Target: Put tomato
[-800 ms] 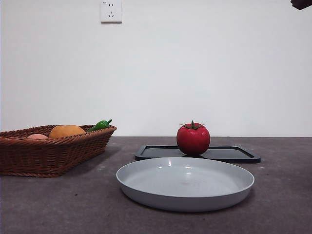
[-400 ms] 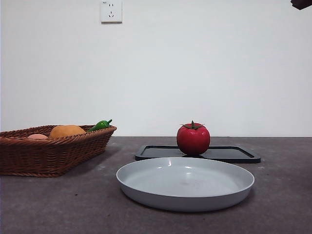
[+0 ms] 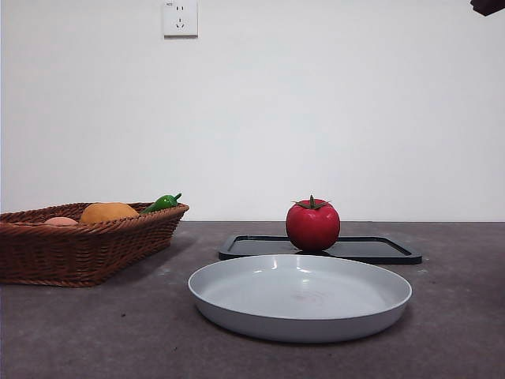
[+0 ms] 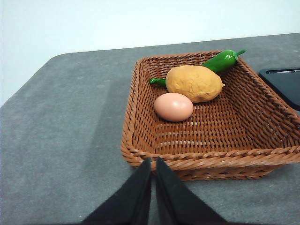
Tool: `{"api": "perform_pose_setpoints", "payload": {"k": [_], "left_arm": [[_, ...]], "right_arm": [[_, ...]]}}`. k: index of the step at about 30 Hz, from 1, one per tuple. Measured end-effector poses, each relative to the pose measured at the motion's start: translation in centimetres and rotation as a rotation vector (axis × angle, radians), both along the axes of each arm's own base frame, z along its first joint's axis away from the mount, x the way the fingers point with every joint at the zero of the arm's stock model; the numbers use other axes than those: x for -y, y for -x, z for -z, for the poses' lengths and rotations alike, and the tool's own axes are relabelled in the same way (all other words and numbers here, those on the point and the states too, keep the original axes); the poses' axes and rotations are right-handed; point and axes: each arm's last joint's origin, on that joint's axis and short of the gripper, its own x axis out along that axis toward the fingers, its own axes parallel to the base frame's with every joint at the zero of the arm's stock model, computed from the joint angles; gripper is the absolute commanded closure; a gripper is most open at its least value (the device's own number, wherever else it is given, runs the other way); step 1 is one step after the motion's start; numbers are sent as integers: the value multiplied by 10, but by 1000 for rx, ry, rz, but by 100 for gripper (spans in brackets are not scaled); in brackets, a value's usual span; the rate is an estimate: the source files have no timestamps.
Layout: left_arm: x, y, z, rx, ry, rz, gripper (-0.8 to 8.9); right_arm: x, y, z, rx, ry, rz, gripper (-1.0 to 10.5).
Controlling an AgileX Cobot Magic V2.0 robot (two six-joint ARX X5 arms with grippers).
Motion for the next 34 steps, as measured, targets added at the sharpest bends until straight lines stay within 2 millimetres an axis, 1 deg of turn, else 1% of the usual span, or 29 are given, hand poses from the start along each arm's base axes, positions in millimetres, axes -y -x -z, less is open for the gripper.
{"api": "perform_pose_setpoints", "payload": {"k": [8, 13, 17, 19, 21, 24, 27, 30, 34], "left_arm": [[0, 0, 0, 0, 0, 0, 798], [0, 0, 0, 0, 0, 0, 798], [0, 0, 0, 0, 0, 0, 798], [0, 0, 0, 0, 0, 0, 798], [0, 0, 0, 0, 0, 0, 798], [0, 0, 0, 0, 0, 0, 798], [0, 0, 0, 0, 0, 0, 798], [0, 0, 0, 0, 0, 0, 798], [0, 0, 0, 0, 0, 0, 798]], "right_arm": [[0, 0, 0, 4, 1, 3, 941], [1, -2, -3, 42, -5, 12, 941], [11, 1, -11, 163, -12, 49, 940], [20, 1, -15, 263, -32, 111, 940], [27, 2, -15, 346, -44, 177, 941], [39, 2, -5, 463, -49, 283, 940], [47, 3, 15, 568, -59, 355, 941], [52, 4, 40, 651, -51, 432, 941], [59, 6, 76, 714, -37, 591, 941]]}}
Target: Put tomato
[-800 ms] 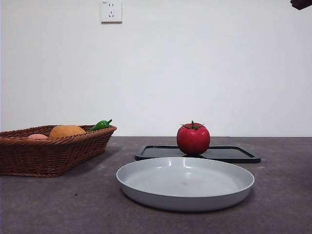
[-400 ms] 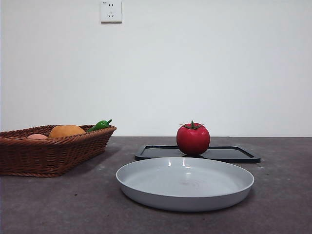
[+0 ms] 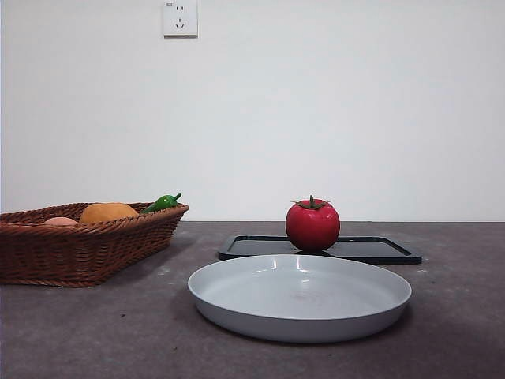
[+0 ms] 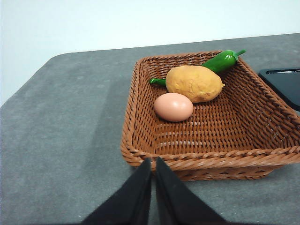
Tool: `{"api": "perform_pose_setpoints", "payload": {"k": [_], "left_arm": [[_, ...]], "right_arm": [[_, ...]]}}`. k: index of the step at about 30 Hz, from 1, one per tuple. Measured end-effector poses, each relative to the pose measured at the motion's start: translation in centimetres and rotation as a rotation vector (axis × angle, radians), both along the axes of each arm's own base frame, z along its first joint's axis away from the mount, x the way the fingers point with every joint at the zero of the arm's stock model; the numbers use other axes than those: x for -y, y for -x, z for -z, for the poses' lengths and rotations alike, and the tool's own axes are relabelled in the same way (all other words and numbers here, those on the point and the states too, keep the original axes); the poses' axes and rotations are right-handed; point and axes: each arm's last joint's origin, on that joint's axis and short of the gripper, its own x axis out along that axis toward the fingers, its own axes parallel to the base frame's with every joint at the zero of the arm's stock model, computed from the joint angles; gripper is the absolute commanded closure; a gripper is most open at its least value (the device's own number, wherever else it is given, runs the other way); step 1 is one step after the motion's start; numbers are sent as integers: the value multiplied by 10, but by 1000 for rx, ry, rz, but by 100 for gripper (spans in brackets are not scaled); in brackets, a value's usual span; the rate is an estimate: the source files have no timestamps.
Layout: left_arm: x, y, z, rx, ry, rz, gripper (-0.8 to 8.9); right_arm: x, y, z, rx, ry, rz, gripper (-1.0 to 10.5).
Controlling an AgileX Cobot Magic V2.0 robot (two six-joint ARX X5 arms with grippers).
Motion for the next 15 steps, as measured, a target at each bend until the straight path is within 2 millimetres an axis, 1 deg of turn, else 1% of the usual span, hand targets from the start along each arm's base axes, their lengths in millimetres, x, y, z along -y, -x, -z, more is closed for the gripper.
{"api": "perform_pose_setpoints", "payload": {"k": [3, 7, 12, 15], "left_arm": [[0, 0, 0, 0, 0, 0, 798], [0, 0, 0, 0, 0, 0, 798], [0, 0, 0, 0, 0, 0, 798], [0, 0, 0, 0, 0, 0, 798]], "right_arm": [[3, 3, 22, 7, -23, 66, 941], [5, 5, 48, -3, -48, 108, 941], [6, 6, 71, -17, -80, 138, 941], [7, 5, 79, -28, -99, 146, 941]]}}
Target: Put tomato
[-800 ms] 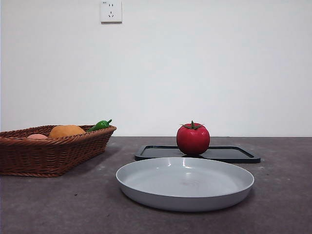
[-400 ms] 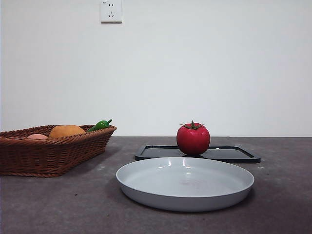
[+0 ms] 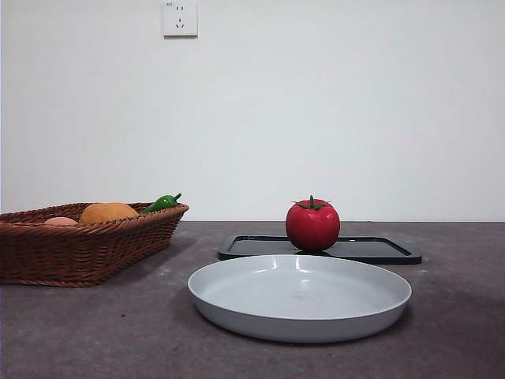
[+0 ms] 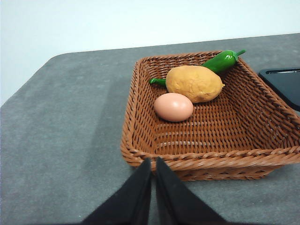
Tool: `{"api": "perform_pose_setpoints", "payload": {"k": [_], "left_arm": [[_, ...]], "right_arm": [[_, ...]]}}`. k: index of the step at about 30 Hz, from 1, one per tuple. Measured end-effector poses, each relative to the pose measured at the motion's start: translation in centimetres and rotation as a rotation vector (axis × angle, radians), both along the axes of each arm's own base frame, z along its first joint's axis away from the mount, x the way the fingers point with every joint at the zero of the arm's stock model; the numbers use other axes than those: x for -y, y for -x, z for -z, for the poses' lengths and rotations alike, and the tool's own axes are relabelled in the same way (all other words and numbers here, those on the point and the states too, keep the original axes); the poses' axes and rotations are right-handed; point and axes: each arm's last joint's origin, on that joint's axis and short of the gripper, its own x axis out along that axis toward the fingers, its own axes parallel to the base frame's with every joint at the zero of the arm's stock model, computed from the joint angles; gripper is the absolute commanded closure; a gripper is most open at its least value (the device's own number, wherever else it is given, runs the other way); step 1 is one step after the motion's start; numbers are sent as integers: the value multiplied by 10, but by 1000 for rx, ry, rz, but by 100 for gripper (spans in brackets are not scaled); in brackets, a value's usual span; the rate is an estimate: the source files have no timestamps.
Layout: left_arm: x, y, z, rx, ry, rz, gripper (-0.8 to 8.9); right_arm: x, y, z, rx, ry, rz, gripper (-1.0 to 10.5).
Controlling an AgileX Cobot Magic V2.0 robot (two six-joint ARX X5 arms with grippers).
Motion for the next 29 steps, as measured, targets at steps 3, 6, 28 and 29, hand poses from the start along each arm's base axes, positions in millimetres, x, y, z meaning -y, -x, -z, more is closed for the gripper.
{"api": "perform_pose_setpoints", "payload": {"k": [3, 6, 28, 29], "left_arm": [[0, 0, 0, 1, 0, 0, 798], [0, 0, 0, 0, 0, 0, 798], [0, 0, 0, 0, 0, 0, 798], [0, 0, 0, 0, 0, 0, 798]], "right_arm": [[0, 0, 5, -33, -16, 3, 941], [0, 0, 9, -72, -19, 8, 941], [1, 0, 9, -72, -17, 30, 941], [1, 0, 9, -72, -17, 30, 940]]}}
